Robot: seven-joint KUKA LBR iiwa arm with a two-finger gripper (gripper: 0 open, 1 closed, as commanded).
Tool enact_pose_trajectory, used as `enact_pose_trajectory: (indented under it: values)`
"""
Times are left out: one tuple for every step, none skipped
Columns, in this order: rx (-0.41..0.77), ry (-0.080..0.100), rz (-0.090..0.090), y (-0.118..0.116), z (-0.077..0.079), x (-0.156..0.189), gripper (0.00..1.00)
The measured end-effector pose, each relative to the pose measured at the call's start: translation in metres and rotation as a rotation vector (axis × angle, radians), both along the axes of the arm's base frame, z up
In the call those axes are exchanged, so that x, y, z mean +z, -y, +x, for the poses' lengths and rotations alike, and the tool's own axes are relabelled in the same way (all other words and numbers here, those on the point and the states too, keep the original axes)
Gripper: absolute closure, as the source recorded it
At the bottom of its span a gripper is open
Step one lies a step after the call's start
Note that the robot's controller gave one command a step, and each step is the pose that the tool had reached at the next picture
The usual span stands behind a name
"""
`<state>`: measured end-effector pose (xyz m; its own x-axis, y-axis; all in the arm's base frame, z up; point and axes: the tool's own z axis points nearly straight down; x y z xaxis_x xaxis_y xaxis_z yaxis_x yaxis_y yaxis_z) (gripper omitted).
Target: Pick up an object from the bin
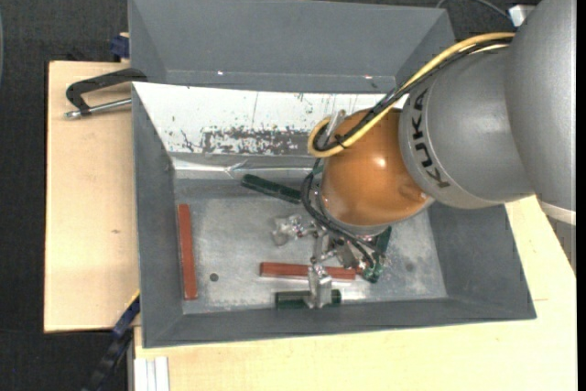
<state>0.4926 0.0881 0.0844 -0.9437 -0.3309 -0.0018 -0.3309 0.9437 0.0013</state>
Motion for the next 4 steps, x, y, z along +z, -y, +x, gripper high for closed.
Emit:
enact_pose_trajectory:
  values:
    - [0.002,-0.001,0.0,-0.001,-0.001,-0.001,1.0]
    - [0.001,-0.001,0.0,-0.001,-0.001,-0.001,1.0]
    - [-0.012,0.003,0.0,0.015,0.021,0.087,1.0]
    - [-0.011,0.003,0.0,0.015,0.021,0.087,1.0]
